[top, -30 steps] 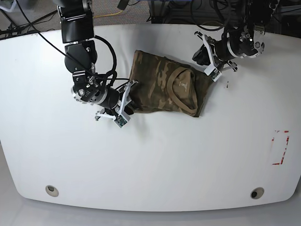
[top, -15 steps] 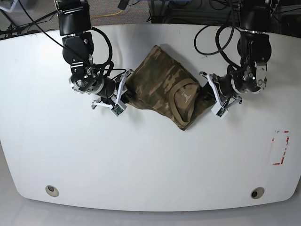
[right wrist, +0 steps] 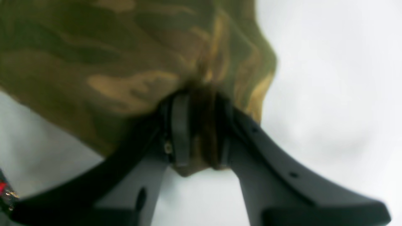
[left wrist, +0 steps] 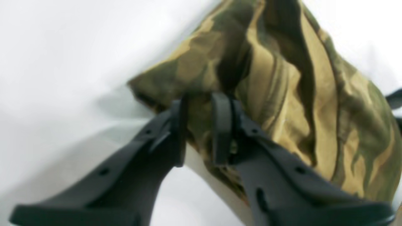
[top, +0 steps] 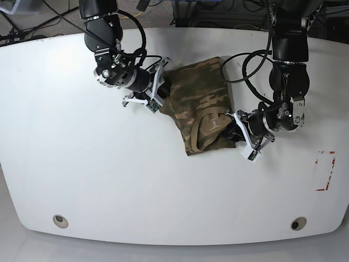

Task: Fold the T-shirt properly
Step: 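Grasp the bundle corners with both grippers and rotate it upright, then grasp the folded shirt with the left gripper and lift it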

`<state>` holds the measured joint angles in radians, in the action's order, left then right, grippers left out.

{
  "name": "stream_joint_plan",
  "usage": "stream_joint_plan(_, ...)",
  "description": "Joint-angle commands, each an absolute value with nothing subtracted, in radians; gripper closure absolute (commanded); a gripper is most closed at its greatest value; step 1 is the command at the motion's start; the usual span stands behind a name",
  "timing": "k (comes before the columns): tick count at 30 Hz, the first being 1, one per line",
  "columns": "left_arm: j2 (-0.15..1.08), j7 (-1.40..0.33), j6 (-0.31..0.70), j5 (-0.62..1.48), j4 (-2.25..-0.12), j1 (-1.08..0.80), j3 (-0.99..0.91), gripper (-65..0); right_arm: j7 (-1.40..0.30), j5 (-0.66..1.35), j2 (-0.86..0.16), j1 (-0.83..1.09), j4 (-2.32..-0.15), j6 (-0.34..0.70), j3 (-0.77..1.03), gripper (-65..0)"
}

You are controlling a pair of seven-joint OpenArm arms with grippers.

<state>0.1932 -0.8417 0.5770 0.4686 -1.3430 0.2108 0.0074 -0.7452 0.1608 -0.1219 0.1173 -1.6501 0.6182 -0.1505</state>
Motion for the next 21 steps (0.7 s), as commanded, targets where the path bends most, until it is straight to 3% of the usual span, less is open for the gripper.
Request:
stream_joint_plan(1, 0.208, -0.835, 0.584, 0.481, -1.395, 0.231, -0.001, -17.1, -0.719, 0.183, -0.104, 0.113, -1.673, 0.625, -0.197, -11.7)
stream_joint_plan(10, 0.311, -0.889, 0.584, 0.481, -1.629, 0.113, -0.116, -18.2, -0.754, 0.194, -0.077, 0.116, -1.787, 0.624, -0.229, -12.2)
stream_joint_plan(21, 0.344, -0.912, 0.588, 0.483, -1.81, -0.183, -0.286, -18.3, -0.803, 0.194, -0.079, 0.076, -1.851, 0.633, -0.127, -12.4)
